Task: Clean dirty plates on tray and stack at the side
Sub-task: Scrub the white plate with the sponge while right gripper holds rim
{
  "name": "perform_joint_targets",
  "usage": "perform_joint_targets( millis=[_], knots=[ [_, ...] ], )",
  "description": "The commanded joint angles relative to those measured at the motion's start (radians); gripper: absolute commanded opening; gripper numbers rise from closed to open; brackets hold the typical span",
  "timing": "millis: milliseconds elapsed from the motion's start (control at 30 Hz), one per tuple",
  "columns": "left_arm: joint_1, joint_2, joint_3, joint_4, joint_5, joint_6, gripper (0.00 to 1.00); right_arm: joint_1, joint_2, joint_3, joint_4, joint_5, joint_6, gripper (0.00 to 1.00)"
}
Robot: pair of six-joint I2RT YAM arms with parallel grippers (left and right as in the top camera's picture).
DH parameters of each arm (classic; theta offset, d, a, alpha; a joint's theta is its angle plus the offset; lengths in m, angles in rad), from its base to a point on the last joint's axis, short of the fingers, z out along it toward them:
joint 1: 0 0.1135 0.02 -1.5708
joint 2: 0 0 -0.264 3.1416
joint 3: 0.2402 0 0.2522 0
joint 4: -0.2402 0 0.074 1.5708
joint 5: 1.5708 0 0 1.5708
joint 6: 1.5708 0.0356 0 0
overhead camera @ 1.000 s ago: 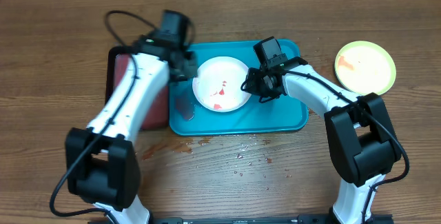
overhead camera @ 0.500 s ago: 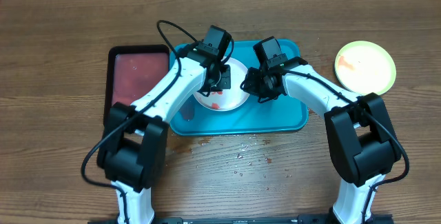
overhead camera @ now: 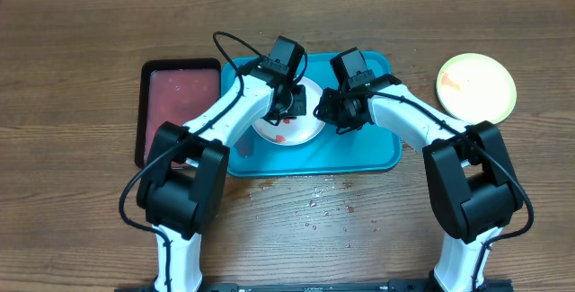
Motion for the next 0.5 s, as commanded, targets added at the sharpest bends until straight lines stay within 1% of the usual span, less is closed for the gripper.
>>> perform_joint_targets(
  millis=[0,133,367,467],
  knots=[
    [-0.004,0.045,0.014,-0.001,0.031,0.014,0.04,0.006,0.009,-0.005,0.004,-0.017,0.003,0.04],
    [-0.004,0.053,0.014,-0.046,0.012,0.056,0.04,0.006,0.009,-0.005,0.005,-0.017,0.003,0.04],
    [-0.001,0.053,0.014,-0.168,-0.103,0.097,0.04,0.006,0.009,-0.005,0.005,-0.016,0.004,0.04],
    [-0.001,0.053,0.014,-0.201,-0.111,0.114,0.04,0.006,0.009,-0.005,0.007,-0.016,0.004,0.04]
  ],
)
